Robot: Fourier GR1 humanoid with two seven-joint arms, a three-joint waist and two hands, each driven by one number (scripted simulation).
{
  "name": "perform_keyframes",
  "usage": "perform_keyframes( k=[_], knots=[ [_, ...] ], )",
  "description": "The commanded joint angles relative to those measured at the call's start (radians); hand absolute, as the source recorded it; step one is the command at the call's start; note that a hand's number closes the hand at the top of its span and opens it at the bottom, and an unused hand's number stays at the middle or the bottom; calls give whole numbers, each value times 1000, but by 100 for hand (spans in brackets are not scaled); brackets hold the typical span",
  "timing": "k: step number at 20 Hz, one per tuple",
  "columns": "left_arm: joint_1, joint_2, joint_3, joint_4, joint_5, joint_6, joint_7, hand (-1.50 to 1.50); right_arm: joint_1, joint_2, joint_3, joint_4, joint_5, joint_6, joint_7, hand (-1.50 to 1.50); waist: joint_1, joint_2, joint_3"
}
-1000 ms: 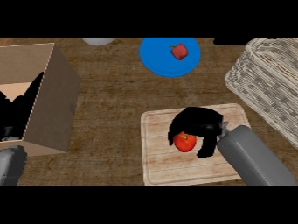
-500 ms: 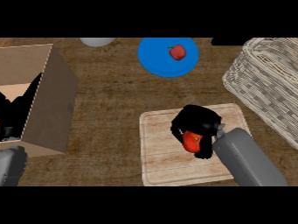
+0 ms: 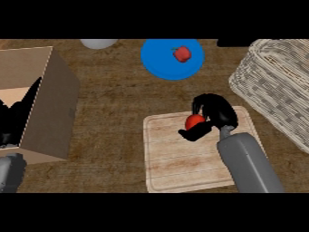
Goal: Pick the tomato from the cutting board and place it in the basket
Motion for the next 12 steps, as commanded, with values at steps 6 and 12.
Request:
perform_keyframes(
  k=[6, 12],
  knots=[
    [-68, -26, -51, 11, -16, -11, 16, 0, -161, 34, 107, -125, -214, -565, 386, 150, 91, 12, 8],
    [-40, -24, -27, 54, -25, 3, -26, 0, -355, 35, 315, -123, 14, -788, 793, 150, 62, 8, 2]
  ],
)
